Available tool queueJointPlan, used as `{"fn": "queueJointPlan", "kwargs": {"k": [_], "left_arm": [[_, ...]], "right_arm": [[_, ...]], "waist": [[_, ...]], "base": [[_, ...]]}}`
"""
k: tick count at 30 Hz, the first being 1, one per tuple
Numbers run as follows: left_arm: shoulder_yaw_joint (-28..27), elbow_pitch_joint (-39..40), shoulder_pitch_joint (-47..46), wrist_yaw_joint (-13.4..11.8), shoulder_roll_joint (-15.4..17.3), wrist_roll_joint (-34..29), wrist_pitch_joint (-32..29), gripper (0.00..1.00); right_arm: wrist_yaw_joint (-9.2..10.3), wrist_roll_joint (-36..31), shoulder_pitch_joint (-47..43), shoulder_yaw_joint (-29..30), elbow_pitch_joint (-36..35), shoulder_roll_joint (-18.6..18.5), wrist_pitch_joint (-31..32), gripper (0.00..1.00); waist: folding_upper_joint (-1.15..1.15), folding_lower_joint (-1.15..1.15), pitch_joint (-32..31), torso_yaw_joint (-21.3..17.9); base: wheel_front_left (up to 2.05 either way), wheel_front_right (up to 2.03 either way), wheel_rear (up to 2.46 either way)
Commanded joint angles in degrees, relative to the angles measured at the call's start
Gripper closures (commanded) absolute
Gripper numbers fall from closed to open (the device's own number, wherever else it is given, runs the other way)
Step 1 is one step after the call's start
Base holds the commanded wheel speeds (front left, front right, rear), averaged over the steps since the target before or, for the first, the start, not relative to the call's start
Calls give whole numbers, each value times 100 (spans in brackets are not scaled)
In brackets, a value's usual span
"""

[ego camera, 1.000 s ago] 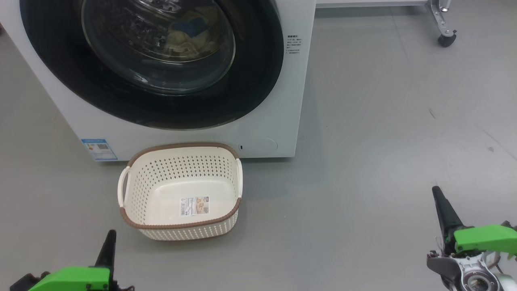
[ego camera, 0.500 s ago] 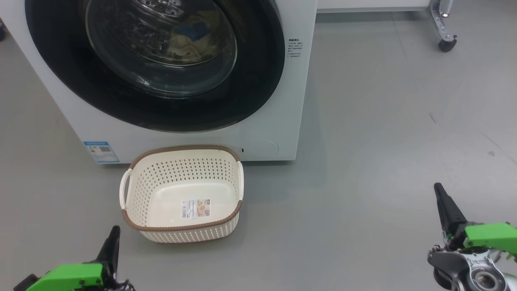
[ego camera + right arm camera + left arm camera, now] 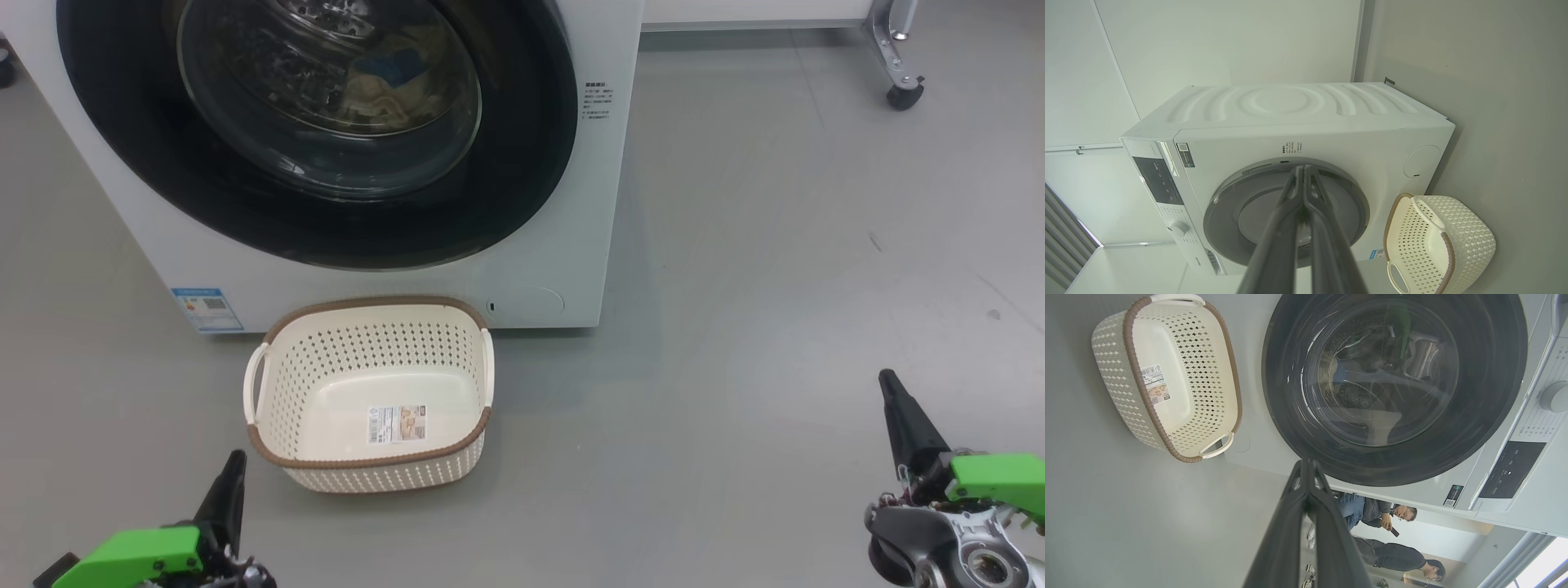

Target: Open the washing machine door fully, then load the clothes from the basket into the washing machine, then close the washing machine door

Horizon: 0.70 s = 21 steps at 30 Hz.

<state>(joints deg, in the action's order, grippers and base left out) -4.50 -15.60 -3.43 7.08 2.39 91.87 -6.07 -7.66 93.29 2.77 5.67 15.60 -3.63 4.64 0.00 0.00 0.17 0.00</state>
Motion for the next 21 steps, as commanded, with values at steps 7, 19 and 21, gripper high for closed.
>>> {"fn": "queueJointPlan", "kwargs": {"k": [7,19,21], "left_arm": [[-204,153,-277,41,49,28,-43,100],[-203,154,-276,41,49,28,-43,100],[-203,154,-276,41,49,28,-43,100]], "right_arm": [[17,10,328,-63,-165,-32,66,100],[17,-6,330,-43,-164,-18,82,100],[17,-9,330,-40,-164,-16,84,100]], "waist": [[0,0,1,0],[0,0,1,0],[0,0,1,0]], "base": [[0,0,0],[0,0,0],[0,0,0]]}}
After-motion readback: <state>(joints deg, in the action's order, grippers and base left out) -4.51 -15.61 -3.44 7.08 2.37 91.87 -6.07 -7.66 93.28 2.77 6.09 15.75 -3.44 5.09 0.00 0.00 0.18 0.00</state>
